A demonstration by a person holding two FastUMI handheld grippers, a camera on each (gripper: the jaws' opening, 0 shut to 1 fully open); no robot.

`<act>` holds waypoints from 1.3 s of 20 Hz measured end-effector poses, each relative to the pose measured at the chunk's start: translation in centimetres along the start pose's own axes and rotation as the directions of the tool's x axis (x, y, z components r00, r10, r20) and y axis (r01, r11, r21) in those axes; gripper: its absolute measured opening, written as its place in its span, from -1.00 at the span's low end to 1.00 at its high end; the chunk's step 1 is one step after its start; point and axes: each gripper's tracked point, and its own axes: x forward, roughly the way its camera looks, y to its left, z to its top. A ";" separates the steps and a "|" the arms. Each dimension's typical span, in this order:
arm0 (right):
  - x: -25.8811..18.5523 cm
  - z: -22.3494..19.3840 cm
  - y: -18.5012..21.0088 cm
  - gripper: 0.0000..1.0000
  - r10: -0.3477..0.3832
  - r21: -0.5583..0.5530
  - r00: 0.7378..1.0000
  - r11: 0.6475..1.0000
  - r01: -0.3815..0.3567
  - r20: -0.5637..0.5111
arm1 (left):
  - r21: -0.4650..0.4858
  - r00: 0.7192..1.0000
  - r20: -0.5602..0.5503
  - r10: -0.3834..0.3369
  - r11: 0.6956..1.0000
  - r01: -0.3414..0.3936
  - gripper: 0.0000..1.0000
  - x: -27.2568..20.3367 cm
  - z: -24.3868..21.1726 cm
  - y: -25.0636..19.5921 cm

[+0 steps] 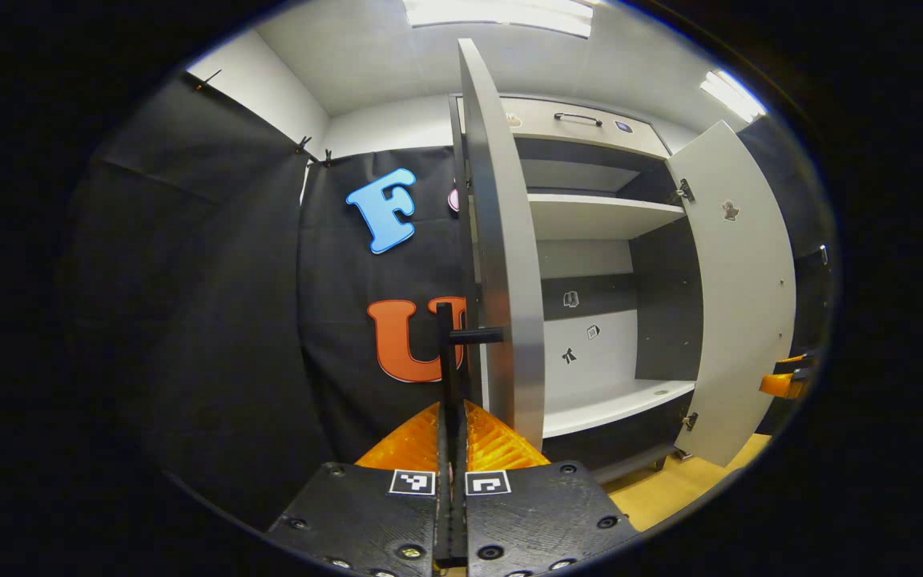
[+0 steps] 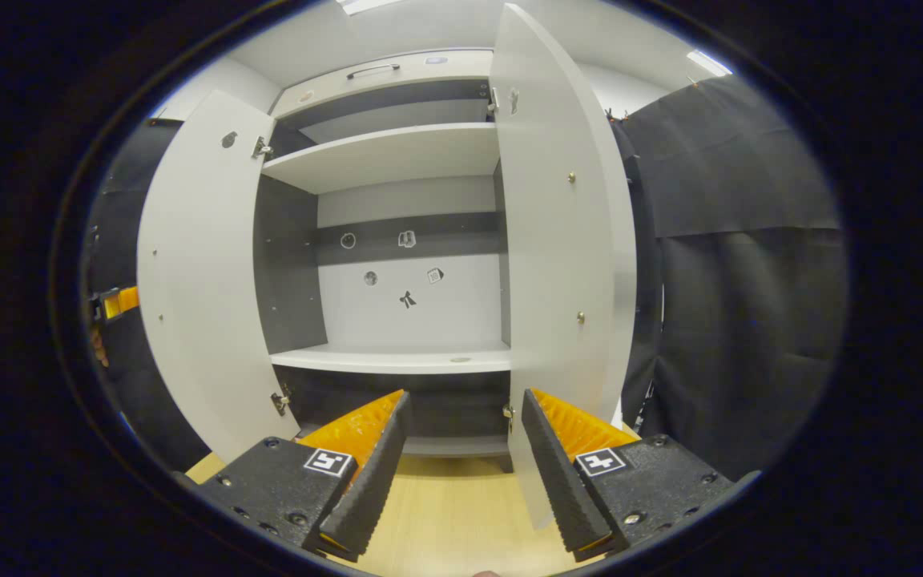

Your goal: Open the right door of the double-door shoe cabinet with the right hand, and open the left door with the left hand.

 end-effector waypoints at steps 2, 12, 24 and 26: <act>0.1 0.2 0.0 0.73 0.008 0.020 1.000 1.000 -0.008 0.012 | -0.086 0.999 -0.002 -0.049 0.995 0.048 -1.00 -2.7 -0.3 -3.2; -2.2 1.7 2.3 0.74 0.046 -0.002 0.995 0.999 -0.046 0.089 | -0.221 0.973 -0.081 -0.215 0.956 0.192 -0.84 0.5 -7.5 -18.4; -3.8 1.3 2.0 0.74 0.024 -0.002 0.995 1.000 -0.024 0.100 | -0.143 0.984 -0.015 -0.180 0.974 0.176 0.89 -0.1 -6.3 -18.8; -3.9 1.2 1.9 0.74 0.018 -0.001 0.995 1.000 -0.018 0.101 | -0.149 0.984 -0.021 -0.179 0.973 0.174 0.89 -0.2 -6.4 -18.8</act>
